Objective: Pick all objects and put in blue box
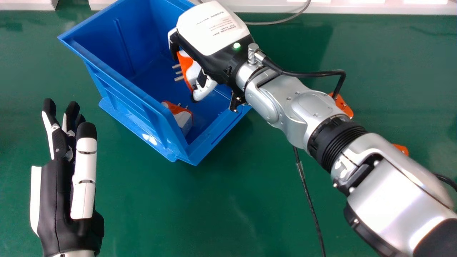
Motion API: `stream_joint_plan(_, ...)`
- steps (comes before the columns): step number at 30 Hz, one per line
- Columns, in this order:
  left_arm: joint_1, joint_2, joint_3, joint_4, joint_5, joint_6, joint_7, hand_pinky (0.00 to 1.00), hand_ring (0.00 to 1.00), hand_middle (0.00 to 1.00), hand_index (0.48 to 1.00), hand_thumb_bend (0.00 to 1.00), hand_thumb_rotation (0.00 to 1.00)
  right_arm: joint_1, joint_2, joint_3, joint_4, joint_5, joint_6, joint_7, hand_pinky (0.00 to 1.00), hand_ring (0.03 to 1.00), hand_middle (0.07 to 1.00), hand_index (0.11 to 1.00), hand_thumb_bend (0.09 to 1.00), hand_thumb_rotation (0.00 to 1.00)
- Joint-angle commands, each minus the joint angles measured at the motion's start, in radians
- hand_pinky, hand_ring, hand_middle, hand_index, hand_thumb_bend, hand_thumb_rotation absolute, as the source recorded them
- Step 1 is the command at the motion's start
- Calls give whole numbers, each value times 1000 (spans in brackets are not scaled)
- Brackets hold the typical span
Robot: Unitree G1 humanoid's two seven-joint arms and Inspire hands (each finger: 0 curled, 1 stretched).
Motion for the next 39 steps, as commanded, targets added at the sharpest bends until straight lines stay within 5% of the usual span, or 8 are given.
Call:
stream_joint_plan(1, -6, 3, -1, -3, 1, -20, 1, 1000, 1000, 989, 1000, 455, 792, -12, -9, -9, -31, 6, 11, -7, 659, 767, 812, 788, 583, 319)
stream_joint_plan(14, -25, 5, 2, 17, 5, -32, 0, 1000, 1000, 992, 1000, 458, 788, -11, -17, -9, -45, 11, 26, 24, 710, 825, 869, 842, 581, 362)
stream_joint_plan(17, -30, 8, 4, 19, -3, -29, -3, 1000, 1000, 995, 1000, 469, 777, -5, -31, -9, -58, 7, 23, 15, 707, 825, 866, 840, 555, 363)
stream_joint_plan(26, -61, 22, 18, 42, -15, -27, -10, 1000, 1000, 999, 1000, 454, 753, 140, -146, -72, -255, 27, -57, -125, 677, 815, 846, 816, 477, 217)
stream_joint_plan(28, -68, 27, 20, 50, -23, -29, -15, 1000, 1000, 1000, 1000, 430, 744, 192, -179, -93, -325, 30, -76, -151, 639, 796, 829, 798, 518, 137)
stream_joint_plan(30, -74, 30, 22, 55, -29, -30, -18, 1000, 1000, 1000, 1000, 420, 734, 257, -212, -116, -411, 28, -79, -162, 652, 815, 845, 820, 454, 180)
stream_joint_plan(32, -77, 33, 24, 58, -19, -34, -16, 1000, 1000, 1000, 1000, 406, 747, 355, -251, -151, -528, 38, -85, -179, 665, 821, 854, 825, 385, 288)
stream_joint_plan(39, -86, 42, 31, 62, -33, -29, -26, 1000, 1000, 1000, 1000, 398, 747, 674, -330, -256, -854, 44, -107, -252, 684, 830, 874, 826, 314, 489)
